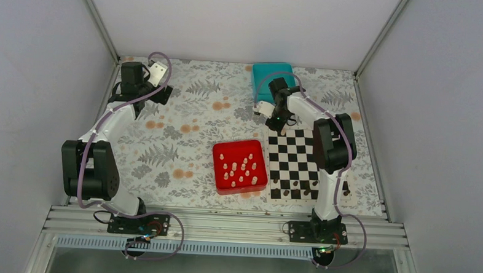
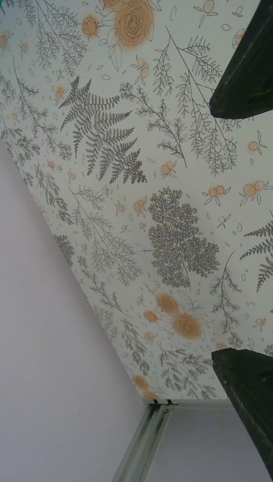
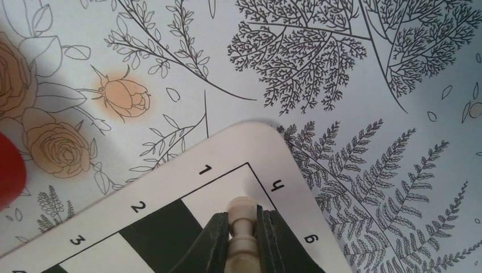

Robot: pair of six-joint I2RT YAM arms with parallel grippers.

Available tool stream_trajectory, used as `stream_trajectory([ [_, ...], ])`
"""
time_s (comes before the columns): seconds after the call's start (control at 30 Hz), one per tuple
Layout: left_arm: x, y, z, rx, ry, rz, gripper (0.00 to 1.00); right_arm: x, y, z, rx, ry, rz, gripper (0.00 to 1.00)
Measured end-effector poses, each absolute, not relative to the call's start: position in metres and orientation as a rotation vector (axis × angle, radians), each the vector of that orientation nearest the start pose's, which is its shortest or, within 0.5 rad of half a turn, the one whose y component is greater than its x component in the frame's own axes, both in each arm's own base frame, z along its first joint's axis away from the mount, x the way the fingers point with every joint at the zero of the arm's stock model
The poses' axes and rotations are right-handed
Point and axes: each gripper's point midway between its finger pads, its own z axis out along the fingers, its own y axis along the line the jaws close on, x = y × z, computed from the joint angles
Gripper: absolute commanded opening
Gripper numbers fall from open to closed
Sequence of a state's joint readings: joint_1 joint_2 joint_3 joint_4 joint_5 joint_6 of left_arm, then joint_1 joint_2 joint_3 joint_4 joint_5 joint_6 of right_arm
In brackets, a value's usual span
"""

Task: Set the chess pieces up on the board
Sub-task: Place the chess piece on the chessboard.

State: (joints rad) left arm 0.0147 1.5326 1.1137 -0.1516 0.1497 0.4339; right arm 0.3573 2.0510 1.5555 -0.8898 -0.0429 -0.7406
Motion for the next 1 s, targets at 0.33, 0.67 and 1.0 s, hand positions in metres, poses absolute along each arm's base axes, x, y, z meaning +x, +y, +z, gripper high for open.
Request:
stream_trajectory([
  [0.33, 0.464, -0.019, 0.201, 0.53, 2.069, 0.103, 1.0, 0.398, 0.155, 0.034, -1.552, 2.532, 0.021, 0.07],
  [0.67, 0.464, -0.019, 0.201, 0.53, 2.07, 0.103, 1.0, 0.398, 0.153, 0.026, -1.558, 2.543, 0.034, 0.09],
  [1.0, 0.464, -0.019, 0.201, 0.53, 2.069, 0.103, 1.0, 0.399, 0.152, 0.027, -1.555, 2.541, 0.034, 0.36],
])
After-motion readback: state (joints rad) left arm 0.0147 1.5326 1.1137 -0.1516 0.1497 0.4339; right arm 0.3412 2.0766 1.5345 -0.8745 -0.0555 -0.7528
